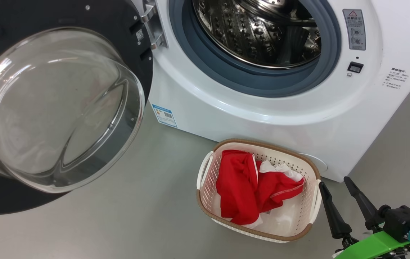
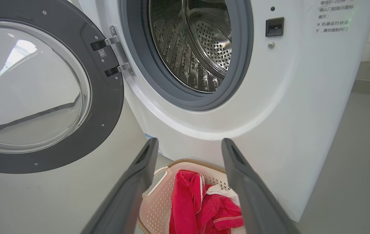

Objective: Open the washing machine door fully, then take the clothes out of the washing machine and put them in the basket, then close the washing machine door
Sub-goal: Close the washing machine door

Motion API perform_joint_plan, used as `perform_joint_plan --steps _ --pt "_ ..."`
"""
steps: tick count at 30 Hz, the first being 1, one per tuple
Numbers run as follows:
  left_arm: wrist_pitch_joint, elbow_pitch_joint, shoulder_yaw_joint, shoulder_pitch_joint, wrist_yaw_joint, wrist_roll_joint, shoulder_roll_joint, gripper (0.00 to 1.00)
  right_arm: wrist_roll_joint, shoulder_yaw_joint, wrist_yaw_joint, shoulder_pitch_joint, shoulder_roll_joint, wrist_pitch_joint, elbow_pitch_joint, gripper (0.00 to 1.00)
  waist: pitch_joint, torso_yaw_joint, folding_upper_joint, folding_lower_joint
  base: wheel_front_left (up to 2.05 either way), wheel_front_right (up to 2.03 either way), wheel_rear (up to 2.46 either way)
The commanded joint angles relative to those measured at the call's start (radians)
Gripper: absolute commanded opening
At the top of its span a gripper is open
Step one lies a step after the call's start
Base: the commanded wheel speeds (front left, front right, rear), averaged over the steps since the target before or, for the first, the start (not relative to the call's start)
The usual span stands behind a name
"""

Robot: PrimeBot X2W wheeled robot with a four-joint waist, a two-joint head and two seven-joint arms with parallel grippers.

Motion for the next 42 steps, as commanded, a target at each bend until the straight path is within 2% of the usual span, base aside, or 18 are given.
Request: perform_joint_plan --steps 1,3,6,10,17,20,25,42 --pt "0.026 0.004 0.023 -0.025 0.001 -0.020 0.074 0.00 -0.008 0.014 0.006 -0.008 -0.005 -0.006 -0.026 1.00 0.005 0.000 -0.0001 0.0000 0.00 0.00 0.00" --pt "0.090 0.084 0.037 -0.059 0.012 -0.058 0.106 0.00 -0.009 0.011 0.006 -0.010 -0.005 -0.006 -0.028 1.00 0.011 0.000 -0.0001 0.0000 0.00 0.00 0.00" --pt "0.161 0.184 0.023 -0.082 0.018 -0.059 0.166 0.00 -0.009 0.009 0.006 -0.010 -0.006 -0.006 -0.030 1.00 0.018 0.001 -0.0001 0.0000 0.00 0.00 0.00" --pt "0.288 0.304 -0.005 -0.112 0.017 -0.076 0.212 0.00 -0.009 0.005 0.006 -0.008 -0.007 -0.006 -0.032 1.00 0.022 0.003 -0.0001 0.0000 0.00 0.00 0.00" --pt "0.541 0.377 -0.098 -0.105 0.001 -0.094 0.245 0.00 -0.009 0.002 0.006 -0.002 -0.008 -0.006 -0.033 1.00 0.024 0.008 -0.0001 0.0000 0.00 0.00 0.00" --pt "0.648 0.365 -0.135 -0.087 -0.004 -0.112 0.245 0.00 -0.008 0.000 0.006 -0.001 -0.009 -0.006 -0.034 1.00 0.025 0.010 -0.0001 0.0000 0.00 0.00 0.00" --pt "0.760 0.306 -0.158 -0.051 -0.006 -0.159 0.233 0.00 -0.007 0.000 0.006 -0.003 -0.010 -0.006 -0.035 1.00 0.028 0.010 -0.0001 0.0000 0.00 0.00 0.00" --pt "0.997 0.023 -0.204 0.119 -0.007 -0.287 0.207 0.00 -0.008 -0.008 0.006 0.001 0.000 -0.006 -0.033 1.00 0.011 0.002 -0.0001 0.0000 0.00 0.00 0.00"
